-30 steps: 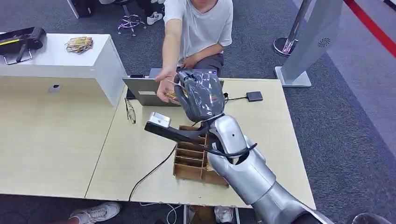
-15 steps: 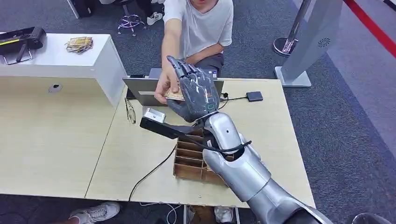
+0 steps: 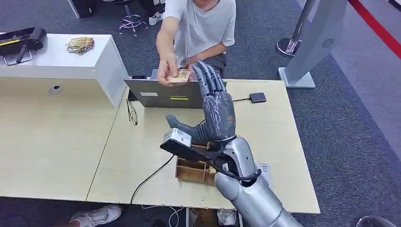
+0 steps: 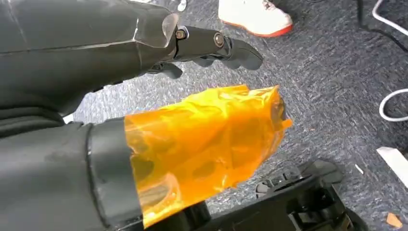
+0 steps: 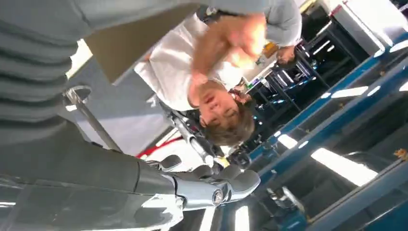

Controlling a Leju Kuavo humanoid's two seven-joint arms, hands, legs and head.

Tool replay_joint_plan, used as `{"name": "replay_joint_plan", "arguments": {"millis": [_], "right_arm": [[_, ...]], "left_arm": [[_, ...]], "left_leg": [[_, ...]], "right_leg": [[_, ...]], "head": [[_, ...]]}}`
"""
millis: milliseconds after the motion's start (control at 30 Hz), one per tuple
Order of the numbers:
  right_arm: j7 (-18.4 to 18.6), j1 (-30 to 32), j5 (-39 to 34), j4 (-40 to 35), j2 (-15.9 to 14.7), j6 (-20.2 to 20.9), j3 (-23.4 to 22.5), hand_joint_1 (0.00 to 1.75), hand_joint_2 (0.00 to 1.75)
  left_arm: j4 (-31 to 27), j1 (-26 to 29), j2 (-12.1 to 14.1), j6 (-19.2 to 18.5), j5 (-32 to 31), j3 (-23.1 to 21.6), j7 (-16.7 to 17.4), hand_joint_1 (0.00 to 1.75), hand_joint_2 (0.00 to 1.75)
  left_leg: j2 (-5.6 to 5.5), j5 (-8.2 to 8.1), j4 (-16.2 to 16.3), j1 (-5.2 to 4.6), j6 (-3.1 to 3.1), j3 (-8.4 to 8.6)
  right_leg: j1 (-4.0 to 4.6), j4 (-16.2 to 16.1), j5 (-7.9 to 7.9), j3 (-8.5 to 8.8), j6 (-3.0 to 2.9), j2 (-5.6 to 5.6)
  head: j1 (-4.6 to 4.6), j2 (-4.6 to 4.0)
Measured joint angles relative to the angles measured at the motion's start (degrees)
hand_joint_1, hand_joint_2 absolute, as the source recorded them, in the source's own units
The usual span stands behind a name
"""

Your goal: Pass the card to the sensor for recognition and then transmit it.

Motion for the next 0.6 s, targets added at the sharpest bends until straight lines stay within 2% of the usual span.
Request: {"name": "replay_joint_plan", "arguments": {"millis": [167,433,600], "right_arm": [[-2.91,6.82,-2.89,-4.1,-1.82,-4.03,-2.89,0.0,0.0],[-6.96,14.66,-7.38,-8.97,-3.35,-6.24,-7.42,0.0,0.0],[-13.54,22.06,-16.55,-13.32,-3.43,-5.56,-10.04,0.0,0.0]], "left_arm": [[0.0,0.3,0.0,0.96,1.95,1.56,-0.59,0.0,0.0],[0.0,1.36,0.07,2.31,4.17,3.78,-1.79,0.0,0.0],[0.0,2.52,0.2,3.8,5.88,5.4,-2.78,0.0,0.0]], "left_leg": [[-0.01,-0.01,0.0,-0.01,0.01,-0.02],[-0.03,-0.03,0.0,0.0,0.03,-0.02],[-0.03,-0.08,-0.02,-0.01,0.09,-0.04]], "right_leg": [[-0.01,-0.01,0.0,-0.01,0.0,0.0],[0.0,-0.03,-0.02,-0.02,0.02,-0.02],[0.0,-0.03,-0.04,-0.02,0.03,-0.02]], "head": [[-0.02,0.0],[-0.02,0.0],[-0.02,0.0]]}}
